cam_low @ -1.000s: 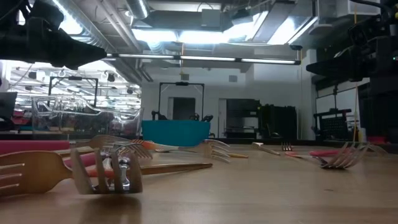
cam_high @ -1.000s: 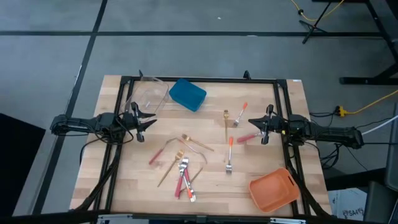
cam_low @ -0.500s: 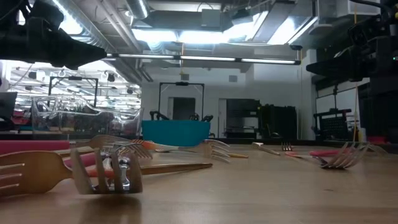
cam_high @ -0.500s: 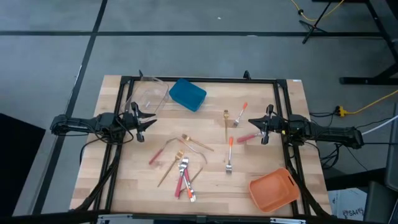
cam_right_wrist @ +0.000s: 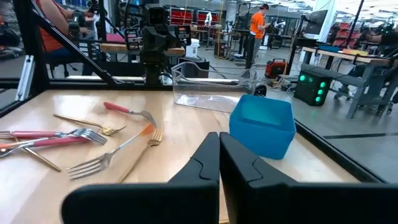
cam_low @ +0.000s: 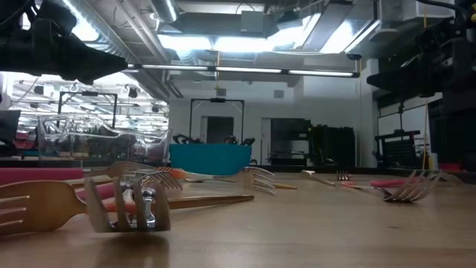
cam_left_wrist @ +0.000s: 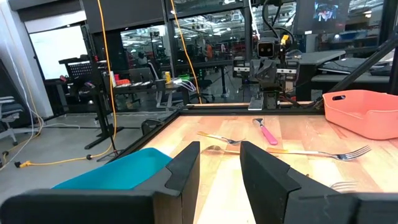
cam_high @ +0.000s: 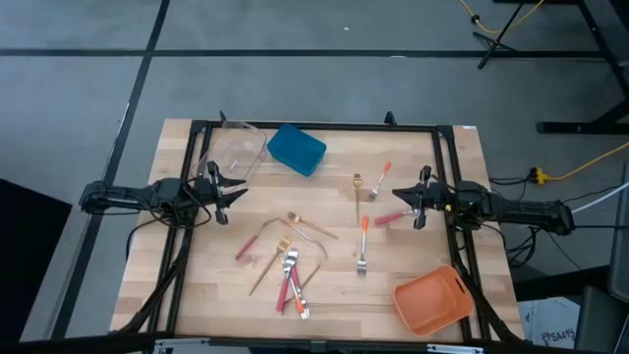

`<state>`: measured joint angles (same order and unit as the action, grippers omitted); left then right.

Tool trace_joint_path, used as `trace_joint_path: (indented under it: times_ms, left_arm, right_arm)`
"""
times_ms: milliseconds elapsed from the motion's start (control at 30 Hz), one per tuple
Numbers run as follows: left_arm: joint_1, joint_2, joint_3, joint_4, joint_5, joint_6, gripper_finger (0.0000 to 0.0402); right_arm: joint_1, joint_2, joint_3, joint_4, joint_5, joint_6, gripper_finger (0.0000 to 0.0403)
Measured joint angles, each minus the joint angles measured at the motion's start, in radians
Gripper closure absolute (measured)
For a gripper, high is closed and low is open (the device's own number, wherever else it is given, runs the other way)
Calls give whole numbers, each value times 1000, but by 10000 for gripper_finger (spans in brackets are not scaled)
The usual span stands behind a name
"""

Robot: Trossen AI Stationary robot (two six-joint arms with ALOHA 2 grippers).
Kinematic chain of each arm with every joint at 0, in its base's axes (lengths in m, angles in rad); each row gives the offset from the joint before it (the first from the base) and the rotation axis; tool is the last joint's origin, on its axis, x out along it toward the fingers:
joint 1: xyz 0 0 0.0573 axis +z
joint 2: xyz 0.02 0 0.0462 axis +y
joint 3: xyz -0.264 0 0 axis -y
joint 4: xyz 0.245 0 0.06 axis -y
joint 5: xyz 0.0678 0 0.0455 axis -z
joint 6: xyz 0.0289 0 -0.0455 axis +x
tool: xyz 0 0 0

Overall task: Sort silverware by color (type)
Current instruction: Put the pink fork into the orange bin

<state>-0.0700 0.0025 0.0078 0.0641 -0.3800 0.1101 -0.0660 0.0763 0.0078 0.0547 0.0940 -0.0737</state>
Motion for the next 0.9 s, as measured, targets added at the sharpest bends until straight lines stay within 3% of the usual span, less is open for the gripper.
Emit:
trace_joint_path:
  times_ms: [367, 667, 900]
  left_arm:
    - [0, 0, 0, 0, 0, -2, 292]
    - [0, 0, 0, 0, -1, -2, 292]
    - [0, 0, 0, 0, -1, -2, 292]
  right_arm:
    - [0, 0, 0, 19, -85, 139, 403]
    - [0, 0, 0, 190, -130, 157, 399]
    - [0, 0, 0, 278, -105, 252, 321]
